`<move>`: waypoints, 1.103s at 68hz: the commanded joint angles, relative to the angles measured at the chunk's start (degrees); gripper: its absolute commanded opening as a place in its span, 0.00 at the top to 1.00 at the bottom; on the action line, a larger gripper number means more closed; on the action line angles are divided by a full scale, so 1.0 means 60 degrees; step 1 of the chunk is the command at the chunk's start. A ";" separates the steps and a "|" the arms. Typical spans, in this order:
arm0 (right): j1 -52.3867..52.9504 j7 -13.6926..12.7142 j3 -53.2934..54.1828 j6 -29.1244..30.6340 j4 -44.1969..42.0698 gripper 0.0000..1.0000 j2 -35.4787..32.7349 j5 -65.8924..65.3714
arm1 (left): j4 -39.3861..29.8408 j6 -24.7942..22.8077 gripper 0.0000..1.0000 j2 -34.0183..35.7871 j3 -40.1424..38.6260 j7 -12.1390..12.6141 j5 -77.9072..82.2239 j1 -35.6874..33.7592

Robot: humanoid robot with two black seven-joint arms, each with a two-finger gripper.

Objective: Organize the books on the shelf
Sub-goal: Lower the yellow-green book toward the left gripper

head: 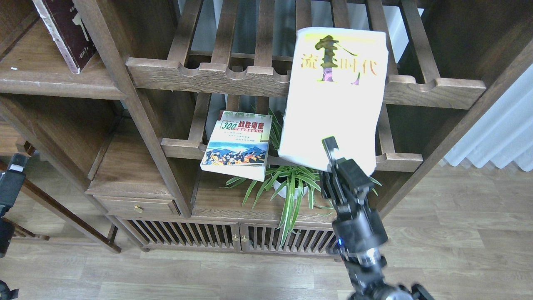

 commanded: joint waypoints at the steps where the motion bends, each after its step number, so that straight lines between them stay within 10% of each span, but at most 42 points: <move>1: -0.0409 0.0004 0.0036 -0.0006 -0.0195 0.96 -0.0596 0.0325 | -0.0014 0.0000 0.03 -0.0012 0.0141 0.0000 0.0000 -0.0013; 75: -0.0908 -0.0142 -0.0564 -0.0006 -0.3008 0.95 -0.1241 0.0969 | 0.0001 0.0000 0.01 -0.0012 0.1723 0.0044 -0.0014 0.0104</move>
